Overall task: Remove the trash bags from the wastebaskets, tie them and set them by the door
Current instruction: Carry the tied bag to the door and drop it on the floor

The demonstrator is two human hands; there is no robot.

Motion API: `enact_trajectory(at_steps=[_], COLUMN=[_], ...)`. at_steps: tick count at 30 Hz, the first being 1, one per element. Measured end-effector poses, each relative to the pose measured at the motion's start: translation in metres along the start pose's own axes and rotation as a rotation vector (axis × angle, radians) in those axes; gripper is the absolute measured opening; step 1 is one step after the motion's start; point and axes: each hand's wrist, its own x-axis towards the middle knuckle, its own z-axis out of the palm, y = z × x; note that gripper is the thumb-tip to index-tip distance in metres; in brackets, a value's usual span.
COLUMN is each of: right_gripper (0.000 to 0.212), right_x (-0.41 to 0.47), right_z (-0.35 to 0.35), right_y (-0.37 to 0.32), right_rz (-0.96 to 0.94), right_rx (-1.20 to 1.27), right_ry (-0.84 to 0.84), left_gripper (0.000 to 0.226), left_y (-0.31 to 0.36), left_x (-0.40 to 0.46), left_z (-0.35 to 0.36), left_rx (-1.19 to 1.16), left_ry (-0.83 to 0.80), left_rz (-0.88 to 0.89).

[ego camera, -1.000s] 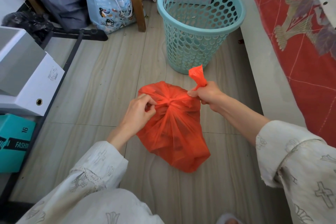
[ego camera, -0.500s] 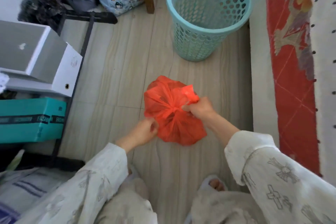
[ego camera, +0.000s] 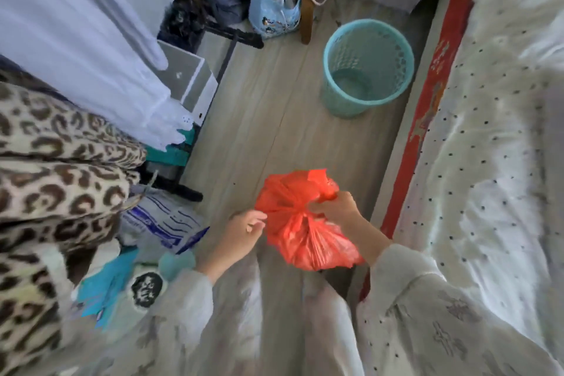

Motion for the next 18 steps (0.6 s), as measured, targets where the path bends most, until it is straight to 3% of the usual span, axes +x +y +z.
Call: enact_trajectory(at_steps=[3, 10, 13, 18], right_gripper=[0.03, 0.023, 0.007, 0.034], right_x=[-0.055, -0.163, -0.208, -0.282], right_z=[-0.002, 0.006, 0.02, 0.07], right_y=[-0.001, -0.007, -0.017, -0.021], right_rz=[-0.049, -0.406, -0.472, -0.664], right_rx=[-0.138, -0.368, -0.46, -0.64], right_ry=[-0.083, -0.28, -0.357, -0.469], left_gripper=[0.022, 0.014, 0.022, 0.026], left_y=[0.012, 0.006, -0.008, -0.045], left_x=[-0.058, -0.208, -0.269, -0.356], left_z=[-0.007, -0.003, 0.0, 0.005], left_rx=[-0.084, -0.455, -0.607, -0.85], left_ry=[0.058, 0.343, 0.484, 0.759], left_rz=[-0.019, -0.09, -0.174, -0.301])
